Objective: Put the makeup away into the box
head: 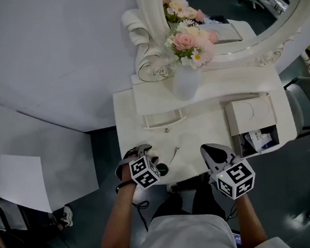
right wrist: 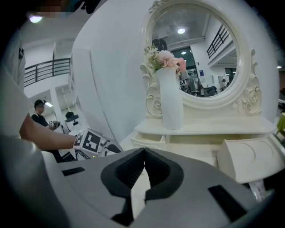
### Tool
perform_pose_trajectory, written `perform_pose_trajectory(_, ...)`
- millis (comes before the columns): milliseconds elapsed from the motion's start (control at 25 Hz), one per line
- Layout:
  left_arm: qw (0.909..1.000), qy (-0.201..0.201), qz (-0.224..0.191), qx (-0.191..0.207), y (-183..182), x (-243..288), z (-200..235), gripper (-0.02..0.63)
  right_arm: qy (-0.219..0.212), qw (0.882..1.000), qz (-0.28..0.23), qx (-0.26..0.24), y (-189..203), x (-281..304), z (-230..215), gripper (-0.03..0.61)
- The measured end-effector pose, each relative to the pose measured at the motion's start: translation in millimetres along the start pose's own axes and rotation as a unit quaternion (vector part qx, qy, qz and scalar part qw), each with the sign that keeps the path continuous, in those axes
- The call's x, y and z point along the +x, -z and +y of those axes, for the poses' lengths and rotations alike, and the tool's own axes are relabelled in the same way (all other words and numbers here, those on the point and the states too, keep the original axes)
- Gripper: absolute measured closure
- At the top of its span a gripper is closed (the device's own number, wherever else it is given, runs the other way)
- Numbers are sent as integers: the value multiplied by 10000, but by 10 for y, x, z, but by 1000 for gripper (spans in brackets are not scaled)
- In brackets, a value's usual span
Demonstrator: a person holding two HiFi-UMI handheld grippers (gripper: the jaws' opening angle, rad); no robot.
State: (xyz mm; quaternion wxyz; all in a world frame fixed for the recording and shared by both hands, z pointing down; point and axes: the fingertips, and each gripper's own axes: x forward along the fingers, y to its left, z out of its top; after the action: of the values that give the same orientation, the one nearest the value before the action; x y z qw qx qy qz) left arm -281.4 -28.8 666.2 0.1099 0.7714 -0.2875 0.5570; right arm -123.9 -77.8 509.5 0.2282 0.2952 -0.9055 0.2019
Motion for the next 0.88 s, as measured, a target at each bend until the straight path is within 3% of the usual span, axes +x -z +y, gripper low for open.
perform_pose_trajectory(160,9997,49,-64,-210,-19,-4,20,407,84,9999,-36,53,-2,-30,-56,584)
perform_pose_trajectory(320,9988,-156,-132,-437,-44,-53,69,431,260,9994,-78,190,-3,-132,-165,584)
perform_pose_trajectory(560,9917,-560,-639,-961,-268,-278,207,436,450,9985,-163,268,-11,-366,-329,584)
perform_pose_trajectory(880,9862,-651,-1355,-697,-1091,-594,181,436,769,9960,-316,314,19,-738,-537,584)
